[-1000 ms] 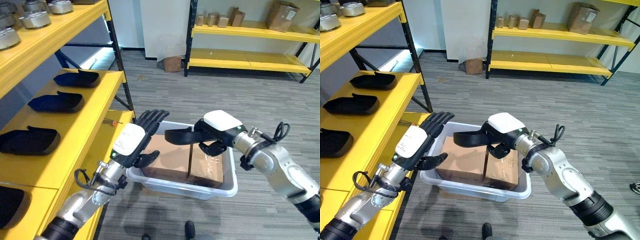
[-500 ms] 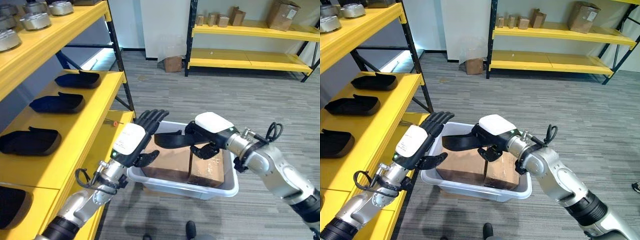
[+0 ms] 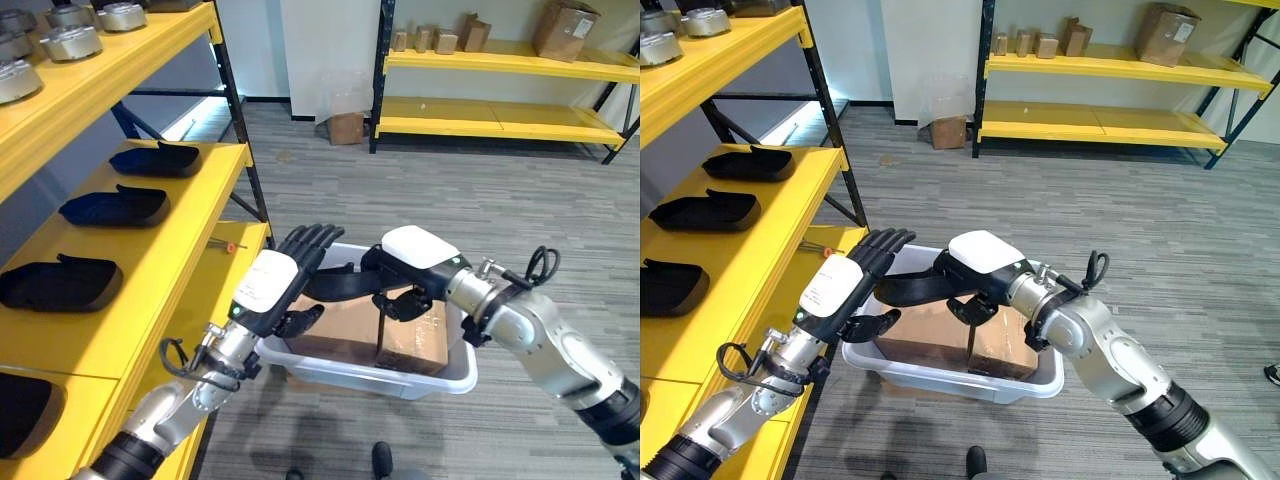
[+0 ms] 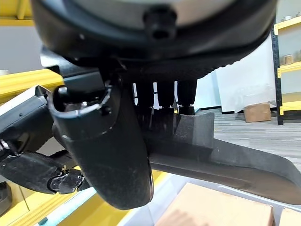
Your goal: Move parts from the plastic box to the shelf.
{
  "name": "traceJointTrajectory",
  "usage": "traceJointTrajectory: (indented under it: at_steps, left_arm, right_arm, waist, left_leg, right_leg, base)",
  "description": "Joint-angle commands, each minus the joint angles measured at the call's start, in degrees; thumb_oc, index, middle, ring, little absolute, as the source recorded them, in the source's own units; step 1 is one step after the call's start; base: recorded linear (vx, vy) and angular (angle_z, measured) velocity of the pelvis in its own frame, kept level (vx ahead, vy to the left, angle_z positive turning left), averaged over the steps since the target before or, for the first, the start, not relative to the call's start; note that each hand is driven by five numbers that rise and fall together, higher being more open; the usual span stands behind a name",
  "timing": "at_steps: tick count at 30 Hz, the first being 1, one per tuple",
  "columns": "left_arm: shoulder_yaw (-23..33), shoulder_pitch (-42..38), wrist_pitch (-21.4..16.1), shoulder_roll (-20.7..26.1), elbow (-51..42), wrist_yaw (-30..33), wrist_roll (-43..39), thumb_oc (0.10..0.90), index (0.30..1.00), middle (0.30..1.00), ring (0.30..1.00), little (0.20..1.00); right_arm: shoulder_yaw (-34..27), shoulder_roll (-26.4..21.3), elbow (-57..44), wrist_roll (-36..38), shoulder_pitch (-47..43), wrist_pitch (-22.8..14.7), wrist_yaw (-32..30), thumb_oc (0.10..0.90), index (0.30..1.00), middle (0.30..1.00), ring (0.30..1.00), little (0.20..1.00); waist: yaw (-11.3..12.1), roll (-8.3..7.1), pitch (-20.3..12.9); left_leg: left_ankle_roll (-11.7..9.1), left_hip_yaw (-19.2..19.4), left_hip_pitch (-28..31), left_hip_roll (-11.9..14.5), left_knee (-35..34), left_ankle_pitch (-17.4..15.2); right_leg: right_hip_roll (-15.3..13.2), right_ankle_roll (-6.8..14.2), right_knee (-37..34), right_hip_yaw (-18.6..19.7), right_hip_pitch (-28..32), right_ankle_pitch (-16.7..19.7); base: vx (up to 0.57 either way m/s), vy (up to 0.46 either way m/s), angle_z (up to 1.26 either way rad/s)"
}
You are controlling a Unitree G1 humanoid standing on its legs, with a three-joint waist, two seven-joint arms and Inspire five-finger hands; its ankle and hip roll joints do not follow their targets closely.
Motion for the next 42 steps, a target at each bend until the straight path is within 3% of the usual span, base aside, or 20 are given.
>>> traceJointTrajectory:
  at_steps: [1,17,27,36,39,42]
  left_arm:
    - [-0.9,-8.0,-1.2,-0.3,-0.2,4.3,-0.4,0.900,1.000,1.000,1.000,1.000]
    - [0.1,-8.7,-2.8,2.3,-1.5,1.7,-3.9,0.900,1.000,1.000,1.000,1.000]
    - [1.8,-8.8,-3.8,4.4,-3.2,0.7,-5.0,0.900,1.000,1.000,1.000,1.000]
    - [4.2,-7.3,-5.0,5.6,-5.6,-4.1,-8.8,0.900,1.000,1.000,1.000,1.000]
    - [-1.2,-11.6,0.0,2.2,-4.7,-3.6,-7.8,0.900,1.000,1.000,1.000,1.000]
    - [-4.4,-13.8,2.5,0.4,-3.6,-2.8,-5.8,0.900,1.000,1.000,1.000,1.000]
  right_arm:
    - [0.1,1.1,-2.5,-1.2,-11.3,-4.0,-6.8,0.400,0.300,0.300,0.300,0.300]
    - [2.5,1.2,3.9,-5.4,-11.4,-11.7,-11.6,0.400,0.300,0.300,0.300,0.300]
    - [4.8,0.6,5.9,-6.3,-12.8,-13.8,-14.1,0.400,0.300,0.300,0.300,0.300]
    - [5.8,0.0,5.5,-7.6,-13.5,-14.7,-15.0,0.400,0.300,0.300,0.300,0.300]
    - [8.4,2.0,6.6,-7.6,-16.6,-13.6,-15.2,0.400,0.300,0.300,0.300,0.300]
    - [9.7,2.7,7.3,-7.1,-18.7,-13.2,-15.3,0.400,0.300,0.300,0.300,0.300]
  waist:
    - [0.1,-1.33,-4.1]
    - [1.2,-1.12,-4.1]
    - [1.7,-1.08,-4.2]
    - [2.4,-0.96,-4.1]
    - [1.9,-1.18,-4.3]
    - [1.6,-1.36,-4.5]
  left_leg:
    - [-0.6,-1.1,0.9,1.9,-0.1,-4.8]
    - [-0.5,-2.0,1.0,2.0,-0.1,-4.8]
    - [-0.6,-2.3,1.2,2.0,-0.1,-4.7]
    - [-0.6,-2.3,1.0,1.9,-0.2,-4.6]
    - [-0.6,-2.4,1.2,2.0,-0.2,-4.7]
    - [-0.6,-2.2,0.9,2.0,-0.2,-4.5]
  right_leg:
    - [-3.3,5.9,0.3,3.4,3.7,-6.5]
    - [-3.1,5.7,0.6,2.7,4.1,-7.2]
    - [-3.2,5.6,0.5,2.3,4.4,-7.2]
    - [-3.2,5.5,0.3,1.8,4.4,-7.0]
    - [-3.0,5.4,0.4,2.0,4.5,-7.1]
    - [-3.0,5.4,0.5,2.2,4.1,-6.9]
  base:
    - [0.00,0.000,0.00]
    - [0.00,0.000,0.00]
    - [0.00,0.000,0.00]
    - [-0.01,-0.003,0.02]
    - [0.00,-0.010,0.03]
    - [0.00,0.000,0.00]
